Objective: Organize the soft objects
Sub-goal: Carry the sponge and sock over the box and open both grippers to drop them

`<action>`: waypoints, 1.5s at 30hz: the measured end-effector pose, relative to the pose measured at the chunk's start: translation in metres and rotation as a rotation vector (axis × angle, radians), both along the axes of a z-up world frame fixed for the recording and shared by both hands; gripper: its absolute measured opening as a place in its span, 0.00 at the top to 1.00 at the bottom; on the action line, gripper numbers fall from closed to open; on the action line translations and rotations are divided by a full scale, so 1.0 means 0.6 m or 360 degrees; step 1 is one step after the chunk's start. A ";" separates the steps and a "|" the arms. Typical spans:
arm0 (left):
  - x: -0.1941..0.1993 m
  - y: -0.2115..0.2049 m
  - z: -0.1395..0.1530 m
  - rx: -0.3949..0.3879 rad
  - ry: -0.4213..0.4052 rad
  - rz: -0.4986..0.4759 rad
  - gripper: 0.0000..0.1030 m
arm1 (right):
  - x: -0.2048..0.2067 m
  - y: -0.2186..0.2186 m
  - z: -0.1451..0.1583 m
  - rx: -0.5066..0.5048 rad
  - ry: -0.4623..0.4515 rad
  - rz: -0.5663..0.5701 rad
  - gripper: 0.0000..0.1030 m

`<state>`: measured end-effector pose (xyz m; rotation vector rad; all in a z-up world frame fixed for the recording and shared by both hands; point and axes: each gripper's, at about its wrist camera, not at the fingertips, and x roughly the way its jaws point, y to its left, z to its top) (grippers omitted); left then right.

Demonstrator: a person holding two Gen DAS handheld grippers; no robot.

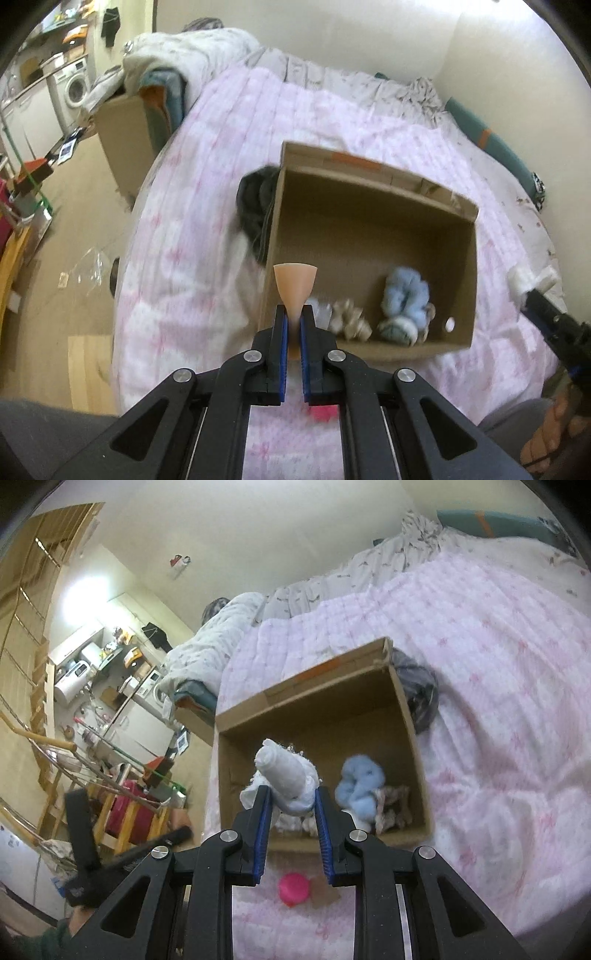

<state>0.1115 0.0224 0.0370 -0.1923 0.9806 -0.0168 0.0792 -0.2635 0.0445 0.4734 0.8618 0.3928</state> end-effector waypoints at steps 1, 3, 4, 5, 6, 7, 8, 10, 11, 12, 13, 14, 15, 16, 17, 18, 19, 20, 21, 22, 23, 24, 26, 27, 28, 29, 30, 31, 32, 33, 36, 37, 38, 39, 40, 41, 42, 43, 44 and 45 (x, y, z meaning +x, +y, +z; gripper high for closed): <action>0.007 0.000 0.003 -0.0022 -0.0011 -0.0012 0.94 | 0.006 0.001 0.002 -0.0005 -0.0005 0.0005 0.75; 0.024 0.001 -0.001 -0.0058 -0.0019 -0.0022 0.94 | 0.019 0.001 0.005 -0.0035 -0.0019 -0.0011 0.75; 0.033 0.002 -0.006 -0.0058 -0.0008 -0.0015 0.94 | 0.022 -0.001 0.004 -0.0054 -0.0029 -0.0032 0.75; 0.039 0.003 -0.010 -0.0074 -0.0002 -0.0016 0.94 | 0.028 -0.002 0.003 -0.0064 -0.0036 -0.0044 0.75; 0.046 0.002 -0.016 -0.0096 0.0005 -0.0029 0.94 | 0.034 -0.003 0.001 -0.0078 -0.0036 -0.0056 0.75; 0.052 0.000 -0.022 -0.0098 0.0009 -0.0044 0.94 | 0.039 -0.004 -0.003 -0.0086 -0.0028 -0.0067 0.75; 0.056 -0.004 -0.027 -0.0092 0.0004 -0.0061 0.94 | 0.045 -0.006 -0.009 -0.0081 -0.0009 -0.0069 0.75; 0.059 -0.011 -0.038 -0.0083 -0.0001 -0.0100 0.94 | 0.053 -0.010 -0.026 -0.0065 0.0026 -0.0084 0.75; 0.059 -0.014 -0.047 -0.0096 0.0000 -0.0130 0.94 | 0.056 -0.011 -0.034 -0.0070 0.0039 -0.0091 0.75; 0.060 -0.015 -0.054 -0.0115 0.0001 -0.0143 0.94 | 0.057 -0.012 -0.044 -0.0071 0.0057 -0.0093 0.75; 0.061 -0.015 -0.064 -0.0132 0.0007 -0.0150 0.94 | 0.058 -0.012 -0.055 -0.0068 0.0084 -0.0093 0.75; 0.060 -0.015 -0.072 -0.0136 0.0020 -0.0148 0.94 | 0.059 -0.010 -0.066 -0.0072 0.0109 -0.0093 0.75; 0.062 -0.015 -0.083 -0.0133 0.0044 -0.0138 0.94 | 0.060 -0.008 -0.075 -0.0079 0.0132 -0.0089 0.75; 0.064 -0.014 -0.091 -0.0134 0.0067 -0.0129 0.94 | 0.061 -0.004 -0.082 -0.0093 0.0151 -0.0082 0.75; 0.066 -0.013 -0.098 -0.0146 0.0089 -0.0121 0.94 | 0.061 0.001 -0.087 -0.0108 0.0159 -0.0070 0.75; 0.068 -0.013 -0.103 -0.0153 0.0104 -0.0115 0.94 | 0.060 0.008 -0.092 -0.0125 0.0166 -0.0050 0.75; 0.068 -0.014 -0.107 -0.0145 0.0111 -0.0114 0.94 | 0.060 0.015 -0.096 -0.0146 0.0175 -0.0031 0.75; 0.068 -0.017 -0.110 -0.0125 0.0115 -0.0118 0.94 | 0.059 0.021 -0.101 -0.0177 0.0182 -0.0013 0.75; 0.067 -0.022 -0.113 -0.0101 0.0117 -0.0127 0.94 | 0.060 0.028 -0.104 -0.0209 0.0188 0.0005 0.75; 0.066 -0.026 -0.115 -0.0087 0.0119 -0.0137 0.94 | 0.060 0.035 -0.108 -0.0243 0.0193 0.0024 0.75; 0.066 -0.033 -0.118 -0.0067 0.0126 -0.0154 0.94 | 0.060 0.040 -0.111 -0.0265 0.0195 0.0036 0.75; 0.066 -0.038 -0.119 -0.0049 0.0130 -0.0164 0.94 | 0.061 0.044 -0.114 -0.0281 0.0198 0.0047 0.75; 0.065 -0.046 -0.122 -0.0008 0.0133 -0.0175 0.94 | 0.063 0.047 -0.116 -0.0295 0.0200 0.0058 0.75; 0.065 -0.049 -0.122 0.0019 0.0139 -0.0175 0.94 | 0.065 0.048 -0.118 -0.0295 0.0203 0.0063 0.75; 0.066 -0.049 -0.124 0.0030 0.0146 -0.0174 0.94 | 0.065 0.049 -0.119 -0.0296 0.0207 0.0070 0.75; 0.066 -0.050 -0.125 0.0029 0.0155 -0.0174 0.94 | 0.066 0.050 -0.121 -0.0303 0.0213 0.0076 0.75; 0.067 -0.051 -0.127 0.0022 0.0166 -0.0176 0.94 | 0.066 0.051 -0.123 -0.0312 0.0219 0.0080 0.75; 0.067 -0.051 -0.128 0.0017 0.0174 -0.0179 0.94 | 0.066 0.052 -0.126 -0.0318 0.0228 0.0085 0.75; 0.066 -0.052 -0.129 0.0018 0.0180 -0.0184 0.94 | 0.065 0.053 -0.127 -0.0322 0.0234 0.0089 0.75; 0.066 -0.054 -0.130 0.0022 0.0182 -0.0188 0.94 | 0.065 0.053 -0.128 -0.0324 0.0238 0.0091 0.75; 0.067 -0.056 -0.130 0.0031 0.0181 -0.0192 0.94 | 0.065 0.055 -0.130 -0.0325 0.0245 0.0096 0.75; 0.067 -0.056 -0.129 0.0031 0.0178 -0.0193 0.94 | 0.066 0.056 -0.131 -0.0328 0.0250 0.0098 0.75; 0.067 -0.056 -0.129 0.0031 0.0172 -0.0193 0.94 | 0.066 0.058 -0.132 -0.0331 0.0256 0.0102 0.75; 0.066 -0.058 -0.129 0.0035 0.0168 -0.0195 0.93 | 0.065 0.060 -0.134 -0.0335 0.0264 0.0108 0.75; 0.066 -0.059 -0.129 0.0041 0.0167 -0.0199 0.93 | 0.065 0.062 -0.136 -0.0338 0.0272 0.0115 0.75; 0.065 -0.061 -0.130 0.0046 0.0168 -0.0207 0.93 | 0.066 0.064 -0.137 -0.0338 0.0278 0.0125 0.75; 0.066 -0.062 -0.131 0.0047 0.0171 -0.0212 0.93 | 0.065 0.066 -0.138 -0.0340 0.0280 0.0137 0.75; 0.066 -0.063 -0.131 0.0049 0.0173 -0.0216 0.93 | 0.065 0.069 -0.137 -0.0346 0.0278 0.0145 0.75; 0.066 -0.064 -0.131 0.0051 0.0173 -0.0220 0.92 | 0.064 0.071 -0.137 -0.0351 0.0275 0.0154 0.75; 0.066 -0.065 -0.130 0.0053 0.0171 -0.0224 0.91 | 0.063 0.073 -0.136 -0.0353 0.0272 0.0162 0.75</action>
